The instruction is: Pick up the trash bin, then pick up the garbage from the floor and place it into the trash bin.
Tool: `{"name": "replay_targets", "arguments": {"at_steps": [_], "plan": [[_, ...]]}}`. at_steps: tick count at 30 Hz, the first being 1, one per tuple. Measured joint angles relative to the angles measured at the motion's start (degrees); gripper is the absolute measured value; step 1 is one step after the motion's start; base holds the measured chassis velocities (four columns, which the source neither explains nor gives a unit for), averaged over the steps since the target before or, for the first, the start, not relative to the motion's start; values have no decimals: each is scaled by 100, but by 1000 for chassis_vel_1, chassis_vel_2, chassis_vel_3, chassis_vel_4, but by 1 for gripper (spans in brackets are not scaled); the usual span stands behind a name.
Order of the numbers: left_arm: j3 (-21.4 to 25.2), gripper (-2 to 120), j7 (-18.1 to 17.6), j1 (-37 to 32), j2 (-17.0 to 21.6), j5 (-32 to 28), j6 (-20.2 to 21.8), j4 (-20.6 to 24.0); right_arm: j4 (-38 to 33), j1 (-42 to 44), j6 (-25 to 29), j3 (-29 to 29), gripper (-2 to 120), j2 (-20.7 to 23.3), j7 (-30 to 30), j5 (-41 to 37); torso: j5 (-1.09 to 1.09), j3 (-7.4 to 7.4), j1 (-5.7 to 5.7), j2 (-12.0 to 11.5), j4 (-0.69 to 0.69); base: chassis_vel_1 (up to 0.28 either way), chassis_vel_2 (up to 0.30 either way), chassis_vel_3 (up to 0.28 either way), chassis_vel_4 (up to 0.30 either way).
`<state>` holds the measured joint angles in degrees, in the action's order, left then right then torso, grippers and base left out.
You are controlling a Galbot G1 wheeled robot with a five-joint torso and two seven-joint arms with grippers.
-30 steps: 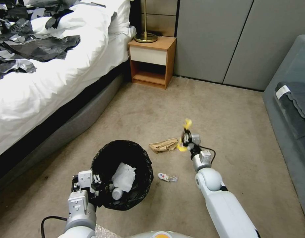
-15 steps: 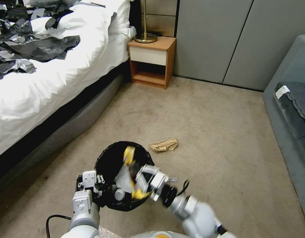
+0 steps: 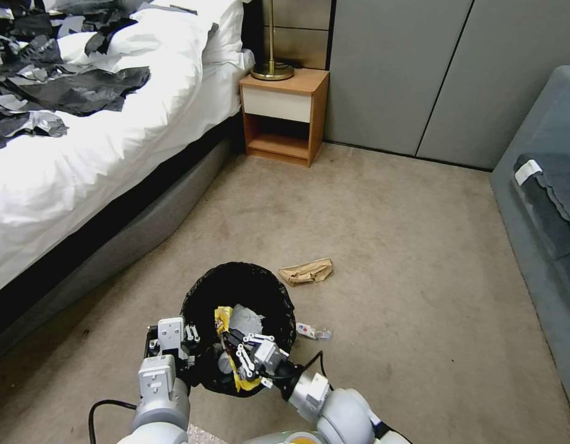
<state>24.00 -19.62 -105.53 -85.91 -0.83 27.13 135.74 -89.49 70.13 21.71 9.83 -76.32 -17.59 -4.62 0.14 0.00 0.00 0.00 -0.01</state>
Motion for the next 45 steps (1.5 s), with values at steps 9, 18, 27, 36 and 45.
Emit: {"name": "replay_targets", "arguments": {"at_steps": [9, 18, 27, 36, 45], "plan": [[-12, 1, -4, 6, -9, 12, -6, -1, 46, -396, -172, -9, 34, -25, 159, -101, -11, 0, 1, 0, 1, 0, 0, 0, 0], [-25, 1, 5, 41, -12, 22, -11, -80, -40, -568, -261, -85, 66, -23, 214, -198, -14, 0, 0, 0, 1, 0, 0, 0, 0], [29, 1, 7, 174, 2, -38, -2, -193, -389, -350, -296, -168, 96, 60, 214, -215, -15, 0, 0, 0, 1, 0, 0, 0, 0], [103, 1, 8, 259, 26, -115, 37, -216, -733, -114, -214, -278, 100, 195, 191, -146, -14, 0, 1, 0, 1, 0, 0, 0, 0], [196, 1, 11, 282, 48, -162, 42, -238, -1382, 182, -57, -562, 100, 290, 224, -7, -14, 0, 0, 0, 2, 0, 0, 0, 0]]}}
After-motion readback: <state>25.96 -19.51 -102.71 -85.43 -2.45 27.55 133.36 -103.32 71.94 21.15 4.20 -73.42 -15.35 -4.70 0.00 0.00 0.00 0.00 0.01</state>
